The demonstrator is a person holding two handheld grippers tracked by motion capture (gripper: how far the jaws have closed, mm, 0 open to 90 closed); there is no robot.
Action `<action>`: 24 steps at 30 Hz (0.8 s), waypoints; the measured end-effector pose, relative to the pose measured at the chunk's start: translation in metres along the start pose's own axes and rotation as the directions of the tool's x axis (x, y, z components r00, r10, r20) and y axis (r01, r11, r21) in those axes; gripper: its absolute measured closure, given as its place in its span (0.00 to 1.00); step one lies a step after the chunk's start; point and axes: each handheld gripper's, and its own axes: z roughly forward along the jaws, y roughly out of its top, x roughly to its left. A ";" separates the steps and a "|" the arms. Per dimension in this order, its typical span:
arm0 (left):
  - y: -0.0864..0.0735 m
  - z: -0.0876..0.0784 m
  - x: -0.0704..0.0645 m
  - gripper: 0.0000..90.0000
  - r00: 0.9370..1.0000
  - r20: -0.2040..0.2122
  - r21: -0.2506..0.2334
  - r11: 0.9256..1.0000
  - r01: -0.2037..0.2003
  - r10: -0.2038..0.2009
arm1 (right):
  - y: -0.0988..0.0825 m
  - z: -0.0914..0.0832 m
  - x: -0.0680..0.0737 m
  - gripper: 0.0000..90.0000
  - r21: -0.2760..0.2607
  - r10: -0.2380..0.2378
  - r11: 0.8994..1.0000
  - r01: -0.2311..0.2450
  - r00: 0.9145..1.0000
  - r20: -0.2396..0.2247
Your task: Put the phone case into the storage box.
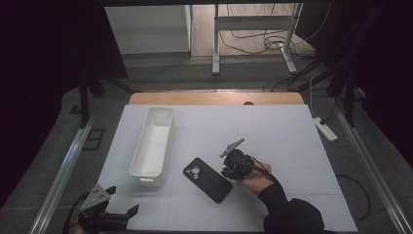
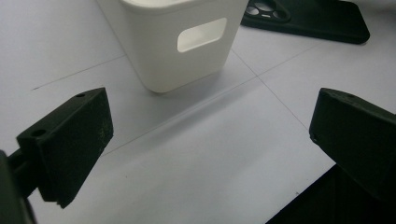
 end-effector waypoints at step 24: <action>0.000 0.000 0.000 0.01 1.000 0.000 0.003 1.000 -0.002 0.002 | 0.002 -0.020 0.007 0.04 -0.071 0.036 0.997 -0.032 0.998 0.045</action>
